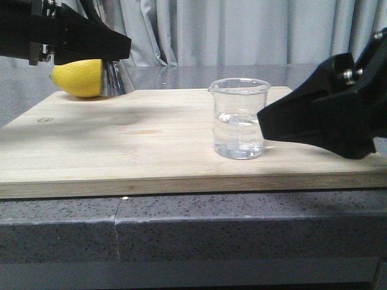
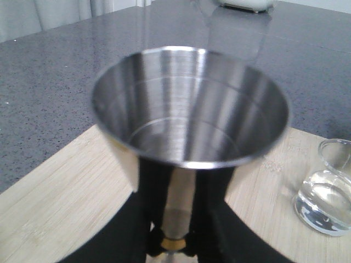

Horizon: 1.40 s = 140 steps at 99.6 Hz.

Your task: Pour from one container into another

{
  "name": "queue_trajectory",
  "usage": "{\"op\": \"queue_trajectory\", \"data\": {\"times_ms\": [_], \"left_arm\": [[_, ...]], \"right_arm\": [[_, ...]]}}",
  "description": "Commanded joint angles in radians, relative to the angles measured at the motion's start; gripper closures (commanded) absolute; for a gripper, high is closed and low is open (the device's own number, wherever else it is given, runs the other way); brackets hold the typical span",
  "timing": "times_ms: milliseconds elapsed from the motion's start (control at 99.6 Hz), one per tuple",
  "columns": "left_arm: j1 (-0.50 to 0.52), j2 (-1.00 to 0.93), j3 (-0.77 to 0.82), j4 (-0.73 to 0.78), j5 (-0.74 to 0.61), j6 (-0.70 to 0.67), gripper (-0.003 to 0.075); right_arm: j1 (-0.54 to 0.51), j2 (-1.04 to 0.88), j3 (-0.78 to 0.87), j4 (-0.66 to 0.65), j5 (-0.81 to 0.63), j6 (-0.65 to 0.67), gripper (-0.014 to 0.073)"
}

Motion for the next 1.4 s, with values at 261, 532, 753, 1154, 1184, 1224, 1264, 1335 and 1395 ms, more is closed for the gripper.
{"op": "queue_trajectory", "data": {"times_ms": [261,532,753,1154,1184,1224,1264,1335,1395], "left_arm": [[-0.008,-0.027,-0.032,-0.090,0.068,0.001,0.0739],[-0.008,-0.027,-0.032,-0.090,0.068,0.001,0.0739],[-0.008,-0.027,-0.032,-0.090,0.068,0.001,0.0739],[-0.008,-0.027,-0.032,-0.090,0.068,0.001,0.0739],[-0.008,-0.027,-0.032,-0.090,0.068,0.001,0.0739],[-0.008,-0.027,-0.032,-0.090,0.068,0.001,0.0739],[-0.008,-0.027,-0.032,-0.090,0.068,0.001,0.0739],[-0.008,-0.027,-0.032,-0.090,0.068,0.001,0.0739],[-0.008,-0.027,-0.032,-0.090,0.068,0.001,0.0739]], "right_arm": [[0.016,0.046,-0.024,-0.011,-0.164,-0.010,0.0204],[0.062,0.135,-0.024,-0.011,-0.281,-0.010,0.0137],[0.071,0.194,-0.024,-0.011,-0.362,-0.010,0.0098],[0.071,0.215,-0.026,-0.011,-0.456,-0.010,0.0100],[0.071,0.215,-0.026,-0.011,-0.456,-0.010,0.0100],[0.071,0.218,-0.026,-0.011,-0.460,-0.010,0.0100],[0.071,0.223,-0.026,-0.011,-0.467,-0.010,0.0100],[0.071,0.241,-0.026,-0.011,-0.479,-0.008,0.0100],[0.073,0.260,-0.026,-0.011,-0.493,-0.008,0.0100]]}}
